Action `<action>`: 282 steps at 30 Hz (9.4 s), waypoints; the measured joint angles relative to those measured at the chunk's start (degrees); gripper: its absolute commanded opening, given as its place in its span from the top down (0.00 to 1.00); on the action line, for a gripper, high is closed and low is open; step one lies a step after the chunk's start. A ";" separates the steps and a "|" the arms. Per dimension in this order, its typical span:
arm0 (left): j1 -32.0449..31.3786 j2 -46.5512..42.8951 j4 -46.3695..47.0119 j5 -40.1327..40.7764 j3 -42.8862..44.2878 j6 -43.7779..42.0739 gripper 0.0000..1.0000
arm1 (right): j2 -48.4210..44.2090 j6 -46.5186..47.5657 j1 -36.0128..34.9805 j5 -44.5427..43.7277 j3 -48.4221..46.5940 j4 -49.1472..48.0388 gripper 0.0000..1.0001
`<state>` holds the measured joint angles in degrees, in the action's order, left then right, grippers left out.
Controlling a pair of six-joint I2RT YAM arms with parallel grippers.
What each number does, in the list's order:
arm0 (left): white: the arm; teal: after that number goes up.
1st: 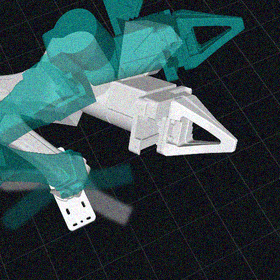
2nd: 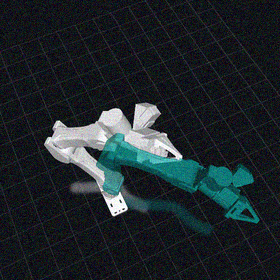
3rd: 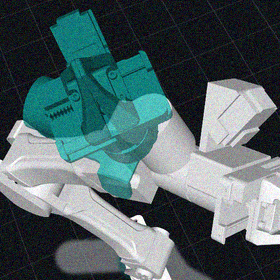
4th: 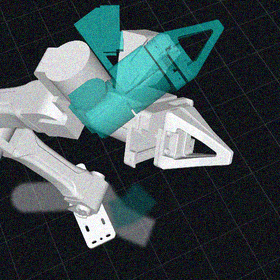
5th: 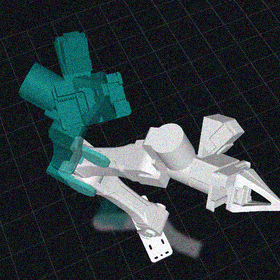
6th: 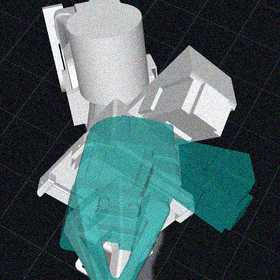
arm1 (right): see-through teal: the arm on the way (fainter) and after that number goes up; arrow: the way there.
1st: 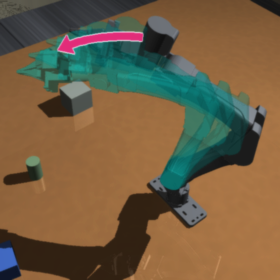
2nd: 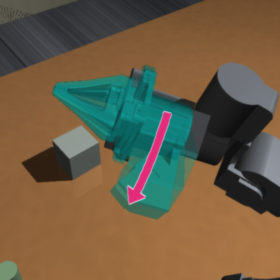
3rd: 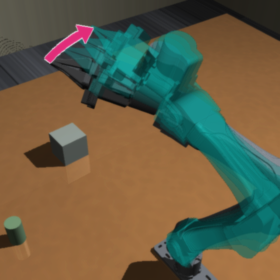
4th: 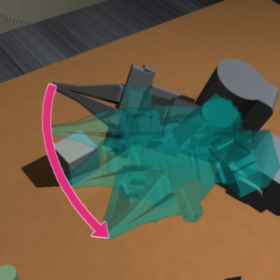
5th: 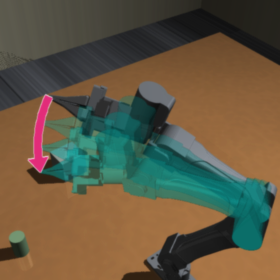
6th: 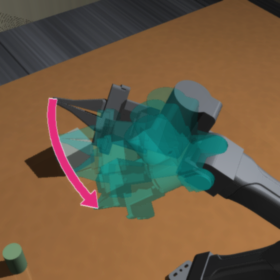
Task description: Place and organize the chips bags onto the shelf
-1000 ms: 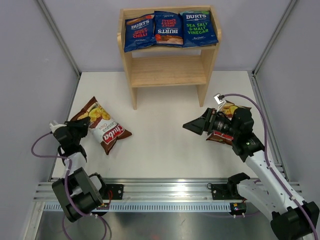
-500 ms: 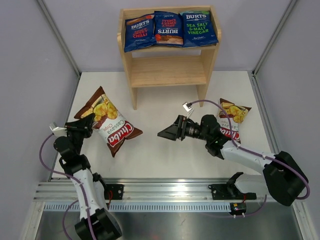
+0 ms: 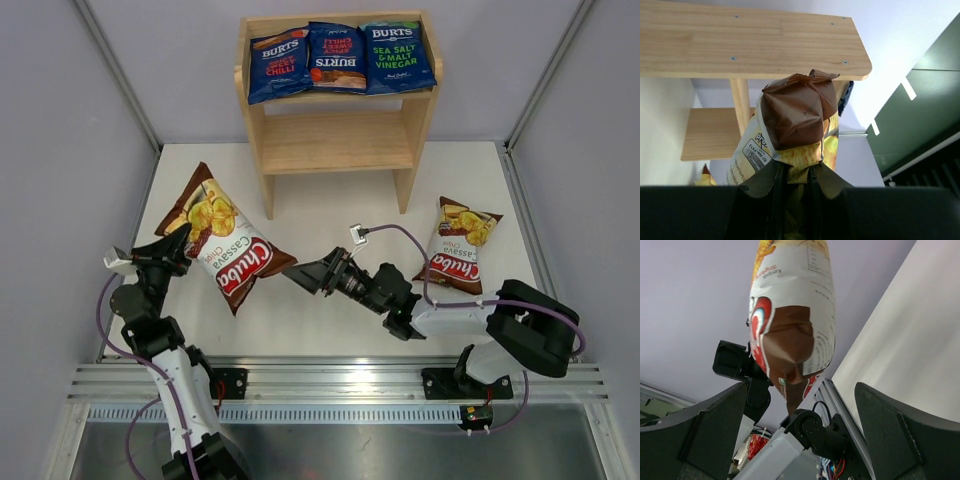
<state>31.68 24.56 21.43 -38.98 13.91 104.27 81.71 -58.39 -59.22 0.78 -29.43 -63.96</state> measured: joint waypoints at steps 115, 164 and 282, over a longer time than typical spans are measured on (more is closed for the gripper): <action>-17.68 4.24 -54.80 13.11 27.19 -78.42 0.01 | 29.31 -17.42 13.29 -27.52 -49.22 29.51 0.96; -19.69 2.43 -54.93 14.01 26.84 -78.64 0.01 | 32.30 -21.75 19.67 -15.45 -56.11 38.69 0.11; -80.13 20.70 -28.02 19.93 13.29 -68.13 0.01 | -28.85 -1.64 89.26 28.46 3.54 55.98 0.98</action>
<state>-48.45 45.25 -6.59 -19.05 27.20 36.14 52.86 -60.03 30.04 29.23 -25.89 -7.99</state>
